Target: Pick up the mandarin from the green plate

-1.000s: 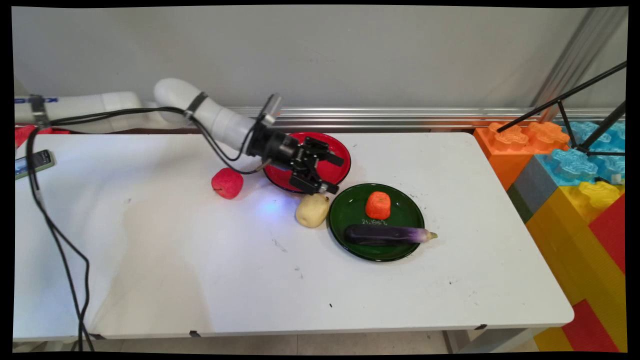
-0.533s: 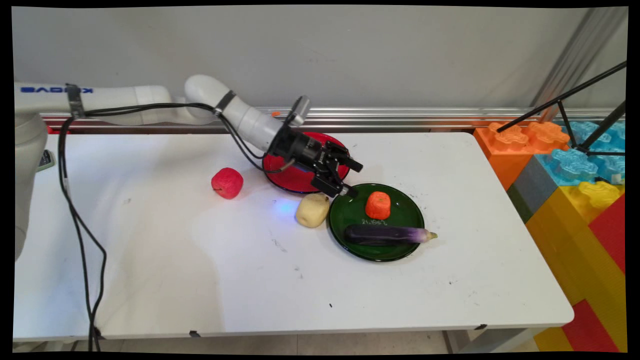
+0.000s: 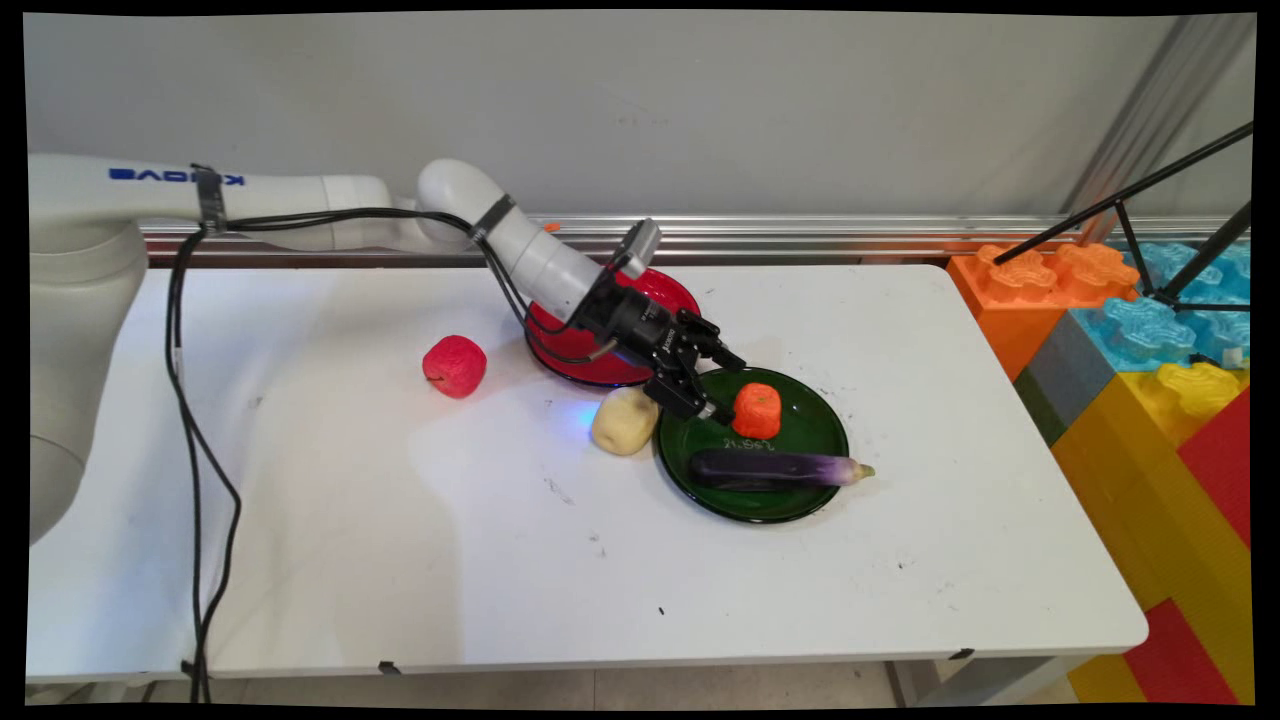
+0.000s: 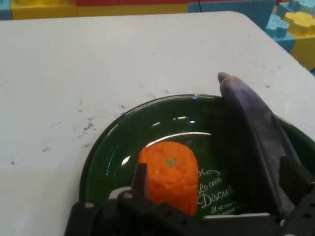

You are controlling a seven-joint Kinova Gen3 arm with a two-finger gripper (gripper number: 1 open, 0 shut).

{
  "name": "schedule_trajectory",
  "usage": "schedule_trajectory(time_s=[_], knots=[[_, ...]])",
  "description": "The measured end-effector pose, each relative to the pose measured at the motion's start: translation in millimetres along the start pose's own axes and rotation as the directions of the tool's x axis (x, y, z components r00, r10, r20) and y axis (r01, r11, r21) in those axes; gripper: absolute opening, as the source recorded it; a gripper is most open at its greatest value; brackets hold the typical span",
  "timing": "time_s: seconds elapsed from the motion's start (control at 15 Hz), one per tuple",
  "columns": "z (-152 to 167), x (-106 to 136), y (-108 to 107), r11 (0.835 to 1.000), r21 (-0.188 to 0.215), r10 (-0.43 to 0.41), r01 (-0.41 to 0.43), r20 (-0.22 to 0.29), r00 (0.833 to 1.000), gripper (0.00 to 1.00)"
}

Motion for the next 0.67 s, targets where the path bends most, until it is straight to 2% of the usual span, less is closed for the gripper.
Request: schedule_trajectory(time_s=[0.67], knots=[[23.7,-3.3,-18.0,1.0,-0.017,0.024,-0.023,0.039,0.999,1.0]])
